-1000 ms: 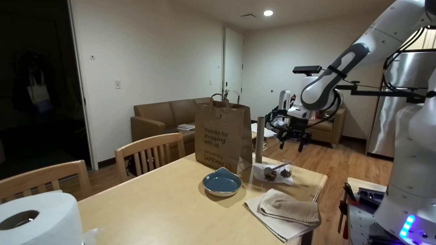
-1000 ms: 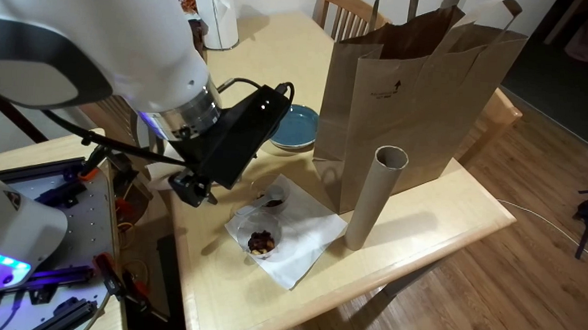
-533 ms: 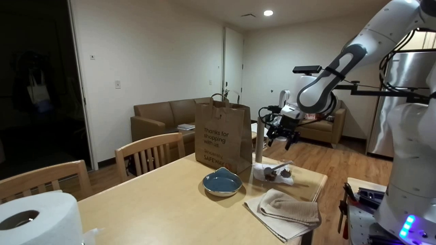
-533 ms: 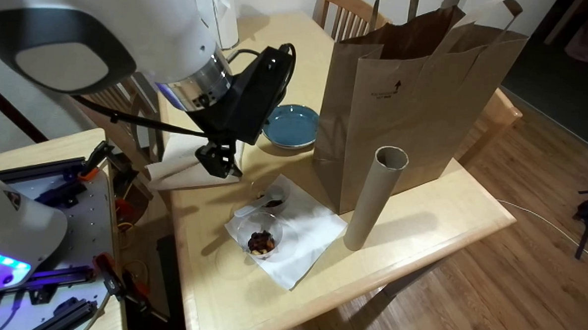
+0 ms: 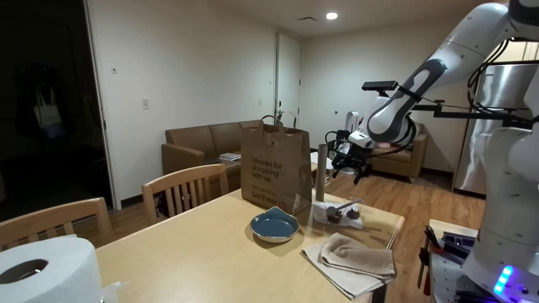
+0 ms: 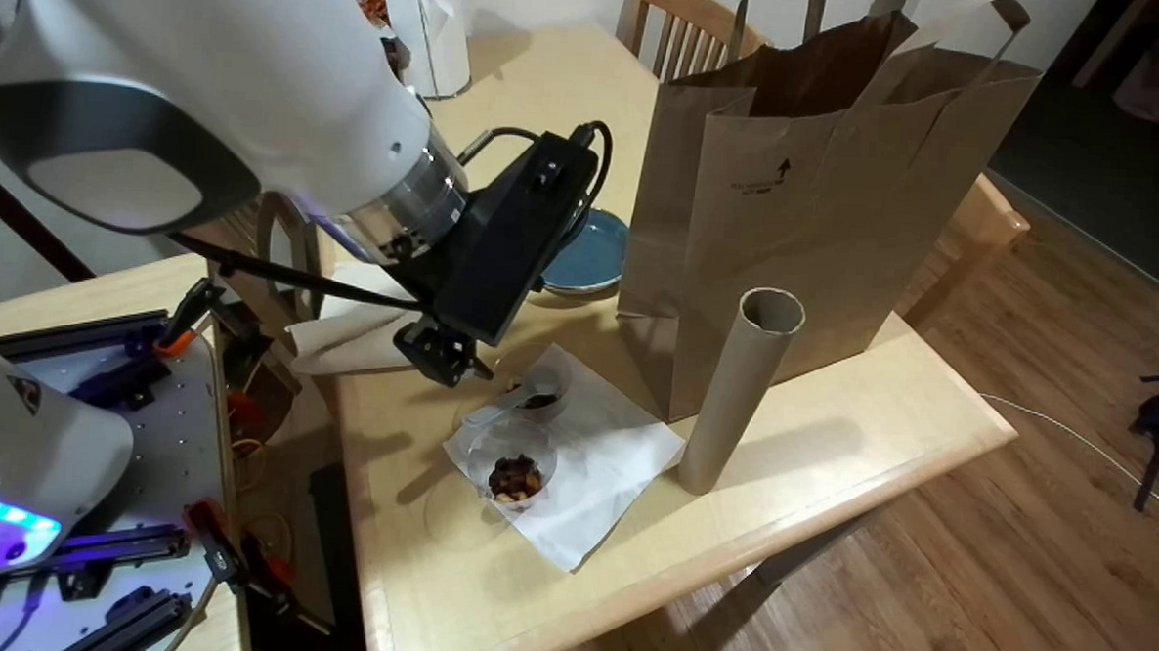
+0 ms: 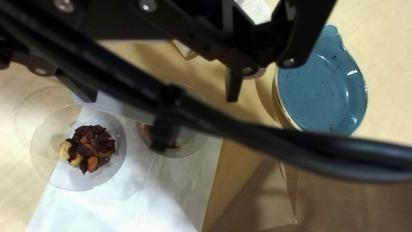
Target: Put the spoon on the blue plate
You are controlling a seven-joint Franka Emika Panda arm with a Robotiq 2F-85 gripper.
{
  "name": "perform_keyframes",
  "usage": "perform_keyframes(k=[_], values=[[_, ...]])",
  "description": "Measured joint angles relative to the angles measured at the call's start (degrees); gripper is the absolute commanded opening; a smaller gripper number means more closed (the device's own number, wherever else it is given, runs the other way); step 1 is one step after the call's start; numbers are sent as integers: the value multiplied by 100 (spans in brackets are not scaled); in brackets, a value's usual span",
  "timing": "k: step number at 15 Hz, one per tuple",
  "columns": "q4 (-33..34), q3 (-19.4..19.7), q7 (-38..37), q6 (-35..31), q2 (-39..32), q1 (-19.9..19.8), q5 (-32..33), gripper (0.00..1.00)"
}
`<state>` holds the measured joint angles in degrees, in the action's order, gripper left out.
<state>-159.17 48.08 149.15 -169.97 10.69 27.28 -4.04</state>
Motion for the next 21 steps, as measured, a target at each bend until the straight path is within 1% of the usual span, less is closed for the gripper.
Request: perform_keyframes(k=[5,6,7,8,10,13,15,16,17,18,21], values=[[-3,7,-37,149,-5,31,41,100],[0,60,-30,137,0,113,173,100],[1,203,-31,172,29,275,342,100],[2,409,-32,216,82,486,505,100],[4,967,-32,234,228,948,910,100],[11,2007,-32,178,479,1574,1568,100],[14,2672,-32,12,664,1883,1932,100],[14,2905,-32,-87,744,1980,2035,100],[14,3016,-31,-115,809,2026,2068,100],[14,3045,-31,-117,850,2037,2073,100],[14,3046,-31,-123,864,2060,2072,100]])
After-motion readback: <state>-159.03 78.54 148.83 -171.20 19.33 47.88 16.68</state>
